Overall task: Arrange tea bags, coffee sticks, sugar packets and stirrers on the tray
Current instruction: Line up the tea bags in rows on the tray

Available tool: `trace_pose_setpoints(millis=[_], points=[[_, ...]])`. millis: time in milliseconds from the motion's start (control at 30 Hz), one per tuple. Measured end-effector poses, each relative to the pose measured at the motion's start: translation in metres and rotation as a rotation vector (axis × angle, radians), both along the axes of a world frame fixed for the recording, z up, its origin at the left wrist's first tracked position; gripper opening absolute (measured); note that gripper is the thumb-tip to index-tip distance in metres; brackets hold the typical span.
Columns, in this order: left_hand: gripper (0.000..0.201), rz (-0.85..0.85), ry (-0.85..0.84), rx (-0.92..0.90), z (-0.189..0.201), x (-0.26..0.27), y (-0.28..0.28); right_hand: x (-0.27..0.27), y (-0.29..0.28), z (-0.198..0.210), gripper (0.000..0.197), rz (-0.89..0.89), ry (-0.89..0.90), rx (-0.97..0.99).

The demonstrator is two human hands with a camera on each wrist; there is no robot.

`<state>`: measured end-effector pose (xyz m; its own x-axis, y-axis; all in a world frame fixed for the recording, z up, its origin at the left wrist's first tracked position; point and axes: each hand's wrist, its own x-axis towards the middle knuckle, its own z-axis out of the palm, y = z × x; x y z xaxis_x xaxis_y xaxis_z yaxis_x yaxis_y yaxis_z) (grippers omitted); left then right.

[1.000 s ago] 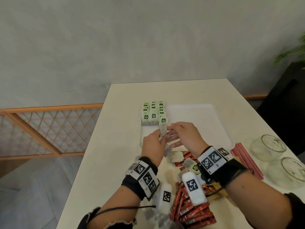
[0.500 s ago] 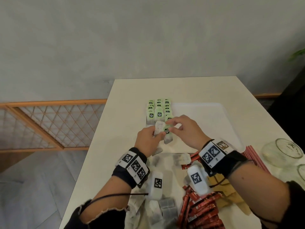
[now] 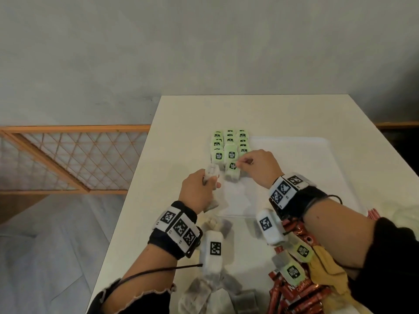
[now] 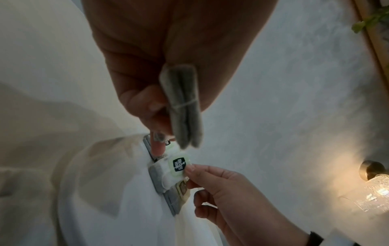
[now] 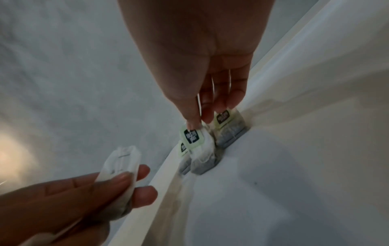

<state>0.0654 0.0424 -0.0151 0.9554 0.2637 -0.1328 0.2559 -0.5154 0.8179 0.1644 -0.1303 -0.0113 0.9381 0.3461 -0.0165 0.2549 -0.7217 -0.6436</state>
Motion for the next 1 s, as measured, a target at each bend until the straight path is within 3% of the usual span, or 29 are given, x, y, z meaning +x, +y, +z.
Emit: trace_pose_setpoints(millis=[233, 367, 567, 633, 733, 833, 1000], points=[[0.022, -0.014, -0.004, -0.119, -0.004, 0.003, 0.005, 0.014, 0.005, -0.002, 0.012, -0.019, -0.005, -0.029], [0.023, -0.037, -0.005, -0.127, 0.0, 0.004, -0.001, 0.005, 0.003, 0.005, 0.019, -0.061, -0.04, 0.082], [0.018, -0.134, -0.013, -0.093, 0.009, -0.002, -0.014, -0.027, 0.004, 0.017, 0.012, 0.016, 0.107, 0.341], [0.02, -0.149, -0.01, -0.091, 0.014, -0.005, -0.019, -0.036, 0.003, 0.022, 0.004, 0.072, 0.12, 0.347], [0.018, -0.147, -0.012, 0.005, 0.02, -0.01, -0.021, -0.046, -0.002, 0.029, 0.01, 0.067, 0.072, 0.3], [0.008, -0.017, -0.032, 0.081, 0.027, -0.017, -0.021, -0.052, -0.009, 0.033, 0.016, -0.019, 0.038, 0.298], [0.019, -0.017, -0.111, 0.133, 0.035, -0.026, -0.039, -0.065, -0.01, 0.037, 0.02, -0.064, 0.028, 0.279]])
